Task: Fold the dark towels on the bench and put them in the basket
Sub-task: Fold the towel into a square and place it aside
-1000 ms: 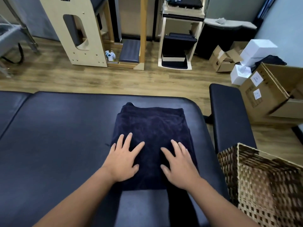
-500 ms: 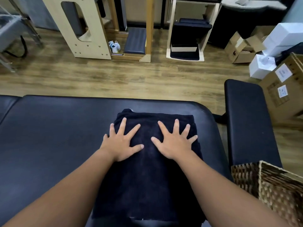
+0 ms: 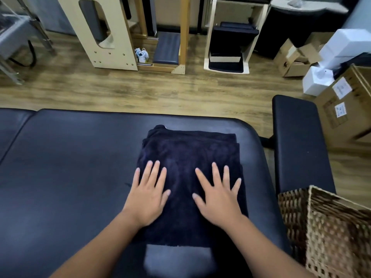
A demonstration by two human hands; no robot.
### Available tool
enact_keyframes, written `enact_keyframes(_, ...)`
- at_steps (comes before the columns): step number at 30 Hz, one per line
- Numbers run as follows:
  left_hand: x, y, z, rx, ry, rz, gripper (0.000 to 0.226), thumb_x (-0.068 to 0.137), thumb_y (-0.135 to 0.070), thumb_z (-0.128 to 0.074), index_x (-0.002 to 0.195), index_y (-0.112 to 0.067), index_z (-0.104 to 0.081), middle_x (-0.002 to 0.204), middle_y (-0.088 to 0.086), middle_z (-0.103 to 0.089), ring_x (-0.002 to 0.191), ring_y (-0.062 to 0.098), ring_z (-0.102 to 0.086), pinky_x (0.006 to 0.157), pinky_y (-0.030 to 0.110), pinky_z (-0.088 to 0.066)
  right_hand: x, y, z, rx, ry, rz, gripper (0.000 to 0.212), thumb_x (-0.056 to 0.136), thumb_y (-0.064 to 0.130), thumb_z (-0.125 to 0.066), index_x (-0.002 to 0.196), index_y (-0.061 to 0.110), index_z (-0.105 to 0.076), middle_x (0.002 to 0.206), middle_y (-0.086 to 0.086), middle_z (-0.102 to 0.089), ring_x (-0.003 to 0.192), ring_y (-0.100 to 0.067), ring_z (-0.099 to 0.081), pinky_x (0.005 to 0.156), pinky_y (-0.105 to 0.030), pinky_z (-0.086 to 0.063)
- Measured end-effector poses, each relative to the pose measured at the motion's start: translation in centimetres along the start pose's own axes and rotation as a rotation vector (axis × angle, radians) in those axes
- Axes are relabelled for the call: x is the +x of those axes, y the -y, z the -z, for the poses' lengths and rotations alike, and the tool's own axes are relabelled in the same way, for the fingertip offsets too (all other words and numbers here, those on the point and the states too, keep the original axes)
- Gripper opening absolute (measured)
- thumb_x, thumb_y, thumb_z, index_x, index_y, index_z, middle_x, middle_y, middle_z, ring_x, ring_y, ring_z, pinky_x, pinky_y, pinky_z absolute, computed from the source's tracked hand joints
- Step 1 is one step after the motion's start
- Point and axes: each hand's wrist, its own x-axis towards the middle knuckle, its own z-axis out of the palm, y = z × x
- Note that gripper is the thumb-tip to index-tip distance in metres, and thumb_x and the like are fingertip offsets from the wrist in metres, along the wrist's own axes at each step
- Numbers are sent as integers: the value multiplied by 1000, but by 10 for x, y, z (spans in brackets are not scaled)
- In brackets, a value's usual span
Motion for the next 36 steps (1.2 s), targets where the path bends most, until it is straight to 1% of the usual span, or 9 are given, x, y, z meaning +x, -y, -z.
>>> enact_keyframes(6, -94, -2, -18, 25, -68, -183, 62, 104, -46, -30, 158, -14, -32, 166, 19, -21, 155, 34, -17, 118, 58, -21, -103, -16, -31, -79, 72, 63, 72, 92, 71, -26, 155, 52, 5, 165, 3, 25, 151, -35, 23, 116, -70, -11)
enact_keyframes(9, -119, 14, -22, 80, -59, -323, 64, 100, -40, -44, 157, -12, -35, 161, 25, -29, 149, 41, -31, 116, 56, -29, -132, -29, -42, -147, 102, 73, 77, 87, 62, -41, 158, 38, -23, 166, -12, -19, 150, -40, -22, 104, -66, -42)
enact_keyframes(14, -112, 30, -9, 138, -44, -370, 78, 57, -13, -71, 133, -1, -52, 117, 24, -55, 94, 38, -57, 83, 41, -56, -127, -41, -38, -212, 8, 129, 100, 55, 7, -85, 146, 27, -49, 141, -14, -55, 123, -39, -58, 73, -43, -59)
enact_keyframes(18, -90, 17, 29, 120, 116, -339, 44, 47, -18, -79, 83, -19, -54, 75, 0, -56, 62, 23, -54, 52, 30, -47, -118, -34, -10, -355, 16, 140, 75, 51, 11, -83, 123, 19, -65, 102, -4, -62, 83, -28, -62, 56, -39, -53)
enact_keyframes(20, -76, 17, 51, 15, 180, -259, 27, 64, -23, -70, 88, -23, -56, 83, -2, -63, 75, 26, -63, 60, 31, -45, -111, -35, 15, -316, 81, 169, 46, 68, 18, -67, 113, 23, -62, 99, 0, -59, 88, -27, -62, 64, -40, -52)
enact_keyframes(23, -55, 31, 82, -370, 300, -4, 31, 65, -22, -63, 95, -31, -66, 87, -13, -67, 83, 12, -65, 70, 25, -50, -96, -41, 57, -179, 110, 154, 39, 70, 30, -53, 109, 30, -56, 102, 3, -65, 96, -27, -64, 75, -39, -52)
enact_keyframes(28, -5, 56, 110, -962, -90, 275, 30, 67, -11, -69, 91, -28, -70, 90, -3, -73, 72, 11, -61, 75, 31, -52, -53, -48, 110, 213, -128, 16, 35, 75, 24, -58, 103, 37, -41, 93, 10, -63, 87, -23, -62, 75, -40, -51)
enact_keyframes(31, 37, 57, 119, -967, -285, 366, 24, 82, 1, -66, 87, -23, -63, 92, -3, -67, 83, 17, -61, 77, 32, -48, -6, -51, 123, 347, -274, -28, 29, 87, 20, -59, 103, 36, -41, 99, 12, -57, 90, -14, -56, 76, -37, -45)
enact_keyframes(36, 85, 49, 118, -616, -446, 411, 12, 98, -19, -61, 98, -10, -70, 112, 10, -66, 106, 30, -62, 95, 36, -44, 76, -57, 117, 427, -425, -105, 14, 96, 18, -57, 107, 23, -50, 105, 5, -58, 97, -19, -54, 85, -38, -46)
